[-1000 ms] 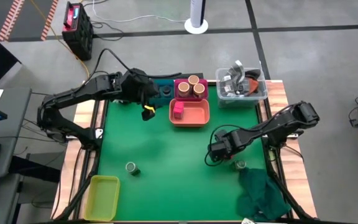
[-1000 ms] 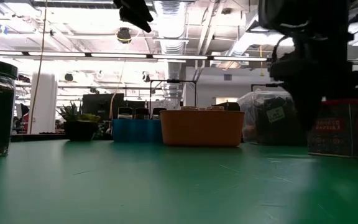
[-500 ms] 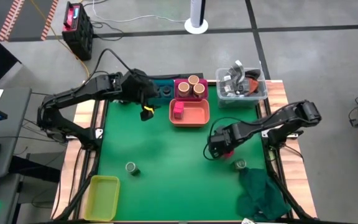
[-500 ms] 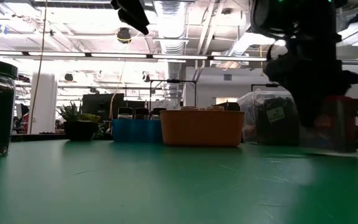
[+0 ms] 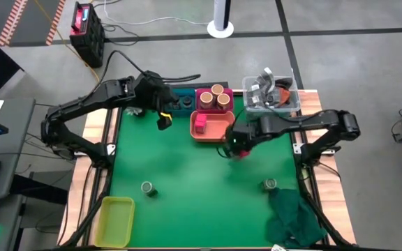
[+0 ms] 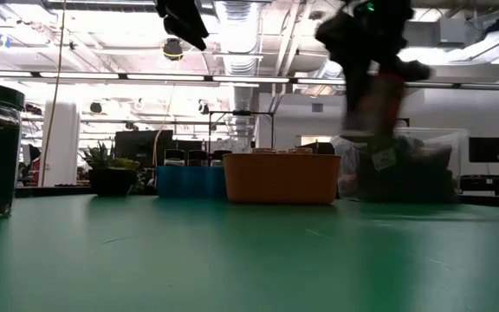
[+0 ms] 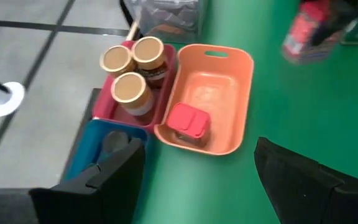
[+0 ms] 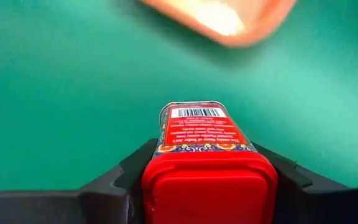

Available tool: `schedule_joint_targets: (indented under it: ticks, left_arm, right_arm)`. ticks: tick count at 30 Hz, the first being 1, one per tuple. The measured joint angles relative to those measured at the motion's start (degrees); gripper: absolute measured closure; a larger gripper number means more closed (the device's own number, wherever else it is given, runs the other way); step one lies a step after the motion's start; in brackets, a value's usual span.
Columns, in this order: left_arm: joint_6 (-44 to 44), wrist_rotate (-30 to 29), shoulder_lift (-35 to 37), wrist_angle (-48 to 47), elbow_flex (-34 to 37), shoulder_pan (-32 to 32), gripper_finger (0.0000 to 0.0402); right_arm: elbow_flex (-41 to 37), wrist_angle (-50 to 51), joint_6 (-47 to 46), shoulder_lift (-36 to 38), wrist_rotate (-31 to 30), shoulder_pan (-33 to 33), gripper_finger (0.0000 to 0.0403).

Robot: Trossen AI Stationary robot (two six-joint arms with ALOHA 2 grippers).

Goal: Sort spices by type
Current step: Put the red seasoning can into the orange bin

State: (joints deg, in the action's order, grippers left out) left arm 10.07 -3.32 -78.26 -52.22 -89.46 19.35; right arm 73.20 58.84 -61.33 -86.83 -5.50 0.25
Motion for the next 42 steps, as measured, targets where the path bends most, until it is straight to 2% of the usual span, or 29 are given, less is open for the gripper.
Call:
schedule_joint_targets:
  ticks: [6, 11, 14, 20, 26, 34, 42]
  left_arm:
    - [-0.16, 3.18, 2.01, 4.82, 7.05, -0.12, 0.0111]
    - [-2.47, 3.19, 7.38, 11.17, 15.56, -0.77, 0.0111]
    - [-2.91, 3.1, 10.83, 13.11, 17.98, -0.85, 0.0111]
    - [-2.89, 1.13, 15.06, 12.9, 18.63, -0.58, 0.0111]
    - [-3.01, 0.86, 16.2, 11.62, 18.65, -0.61, 0.0111]
    - [-3.22, 0.71, 16.24, 7.76, 18.65, -0.61, 0.0111]
    - [-3.21, 0.71, 16.81, 6.37, 18.65, -0.61, 0.0111]
  right_arm:
    - [3.69, -6.69, 4.12, -0.63, -2.45, -5.62, 0.0171]
    - [3.81, -13.84, 6.78, -0.63, -2.55, -10.16, 0.017]
    - [3.81, -14.92, 8.07, -0.63, -2.54, -12.7, 0.017]
    - [3.81, -16.98, 10.47, -1.66, -2.53, -16.94, 0.0169]
    - [3.82, -19.85, 11.35, -7.43, -2.03, -18.75, 0.0171]
    - [8.73, -17.87, 11.25, -15.7, -1.72, -19.34, 0.0171]
    - [14.43, -10.08, 11.31, -21.38, -1.72, -20.38, 0.0166]
